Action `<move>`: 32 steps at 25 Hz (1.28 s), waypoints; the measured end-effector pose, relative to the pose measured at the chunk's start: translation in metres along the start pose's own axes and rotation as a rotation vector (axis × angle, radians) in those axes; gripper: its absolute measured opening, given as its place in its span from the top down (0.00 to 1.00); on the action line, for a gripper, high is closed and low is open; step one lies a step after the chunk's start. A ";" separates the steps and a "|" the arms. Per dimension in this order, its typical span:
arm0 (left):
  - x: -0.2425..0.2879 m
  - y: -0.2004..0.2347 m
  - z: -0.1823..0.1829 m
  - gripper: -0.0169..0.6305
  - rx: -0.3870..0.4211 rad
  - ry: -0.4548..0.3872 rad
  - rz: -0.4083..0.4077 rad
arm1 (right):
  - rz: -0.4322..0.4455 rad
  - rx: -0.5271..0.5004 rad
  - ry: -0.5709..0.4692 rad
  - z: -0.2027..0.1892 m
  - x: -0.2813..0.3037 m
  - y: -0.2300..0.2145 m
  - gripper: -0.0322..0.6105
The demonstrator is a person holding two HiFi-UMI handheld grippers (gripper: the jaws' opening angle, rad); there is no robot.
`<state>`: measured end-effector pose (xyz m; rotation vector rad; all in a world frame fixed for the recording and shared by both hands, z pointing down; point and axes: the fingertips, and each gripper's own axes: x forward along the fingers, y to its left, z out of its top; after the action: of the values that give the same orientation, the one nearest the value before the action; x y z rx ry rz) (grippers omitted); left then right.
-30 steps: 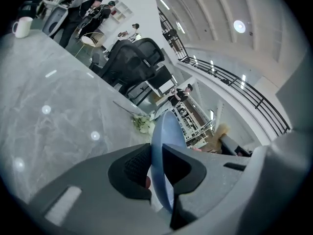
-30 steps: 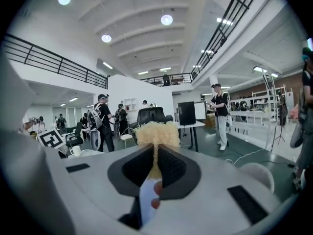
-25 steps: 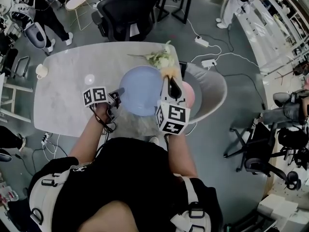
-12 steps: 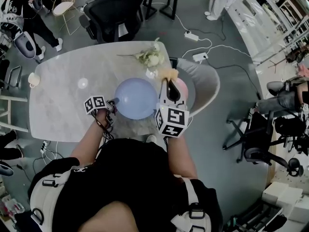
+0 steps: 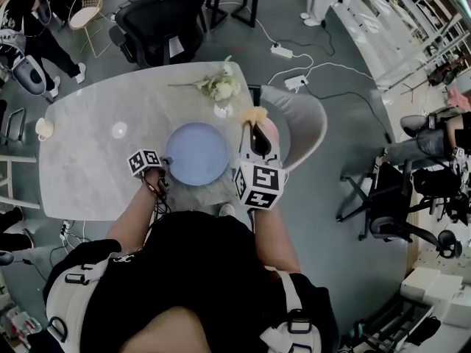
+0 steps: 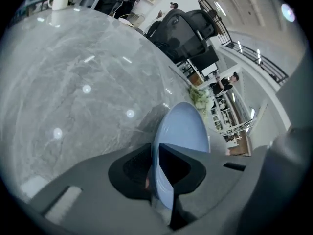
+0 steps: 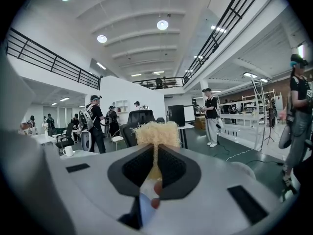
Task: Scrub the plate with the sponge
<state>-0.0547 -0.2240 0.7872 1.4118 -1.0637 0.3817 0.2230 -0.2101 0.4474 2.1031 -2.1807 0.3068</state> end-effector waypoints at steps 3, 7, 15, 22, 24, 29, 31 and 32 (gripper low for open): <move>0.002 0.012 -0.012 0.89 0.077 0.028 0.096 | 0.001 0.003 0.003 -0.002 -0.004 -0.002 0.90; 0.001 0.012 -0.014 0.89 0.105 0.025 0.123 | 0.005 0.010 -0.007 0.000 -0.004 -0.005 0.90; -0.043 -0.036 0.056 0.89 0.217 -0.197 0.097 | 0.019 0.021 -0.039 0.008 0.004 -0.003 0.90; -0.161 -0.184 0.124 0.94 0.625 -0.584 -0.032 | 0.038 0.025 -0.095 0.028 0.009 0.008 0.90; -0.201 -0.230 0.126 0.96 0.768 -0.700 -0.065 | 0.043 0.026 -0.115 0.035 0.010 0.011 0.90; -0.276 -0.305 0.106 0.96 0.950 -0.905 -0.171 | 0.041 0.034 -0.173 0.046 0.006 0.018 0.90; -0.282 -0.315 0.094 0.97 0.982 -0.925 -0.194 | 0.035 0.030 -0.182 0.047 0.004 0.018 0.90; -0.280 -0.316 0.089 0.97 0.988 -0.920 -0.202 | 0.035 0.027 -0.183 0.047 0.004 0.019 0.90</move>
<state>0.0114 -0.2647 0.3632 2.7079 -1.5160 0.0659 0.2074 -0.2230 0.4007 2.1888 -2.3268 0.1529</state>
